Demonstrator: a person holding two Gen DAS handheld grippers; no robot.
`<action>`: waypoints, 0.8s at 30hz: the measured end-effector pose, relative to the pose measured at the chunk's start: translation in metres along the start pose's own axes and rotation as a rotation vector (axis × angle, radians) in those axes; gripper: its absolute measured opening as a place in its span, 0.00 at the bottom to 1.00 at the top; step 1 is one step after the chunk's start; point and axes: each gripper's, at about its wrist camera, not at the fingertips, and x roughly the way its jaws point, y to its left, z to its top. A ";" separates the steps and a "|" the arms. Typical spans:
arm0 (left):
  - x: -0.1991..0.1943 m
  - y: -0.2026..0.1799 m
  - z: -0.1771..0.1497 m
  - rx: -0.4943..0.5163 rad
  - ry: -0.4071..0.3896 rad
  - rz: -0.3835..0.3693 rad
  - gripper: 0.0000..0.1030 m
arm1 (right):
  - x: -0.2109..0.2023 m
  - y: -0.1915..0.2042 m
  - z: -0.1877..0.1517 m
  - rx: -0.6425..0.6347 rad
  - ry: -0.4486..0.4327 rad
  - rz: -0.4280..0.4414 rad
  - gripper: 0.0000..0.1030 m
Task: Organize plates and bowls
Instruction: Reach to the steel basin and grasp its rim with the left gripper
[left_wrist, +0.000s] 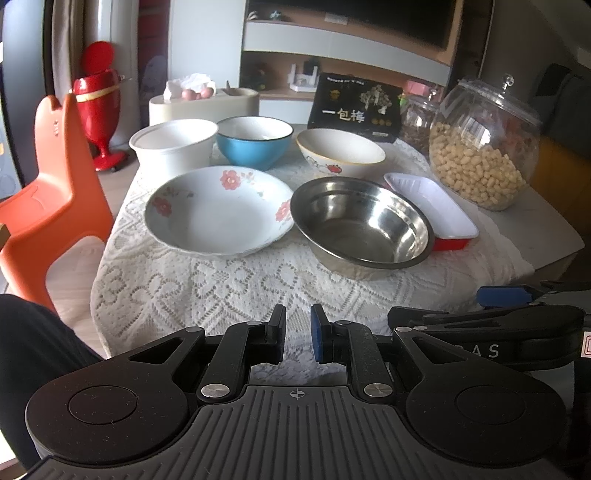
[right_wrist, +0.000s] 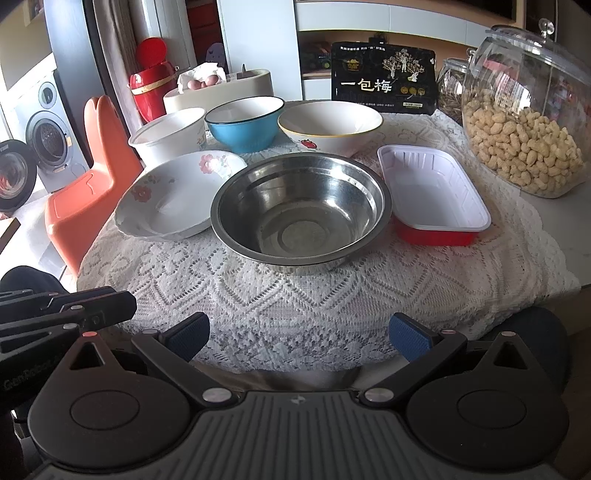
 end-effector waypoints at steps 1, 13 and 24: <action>0.001 -0.001 0.001 0.002 0.002 0.004 0.16 | 0.000 -0.001 0.000 0.002 0.000 0.001 1.00; 0.018 -0.009 0.052 -0.042 -0.060 -0.104 0.17 | -0.014 -0.044 0.022 -0.065 -0.259 -0.082 1.00; 0.137 -0.087 0.176 0.171 0.103 -0.244 0.17 | 0.041 -0.173 0.057 0.179 -0.222 -0.258 1.00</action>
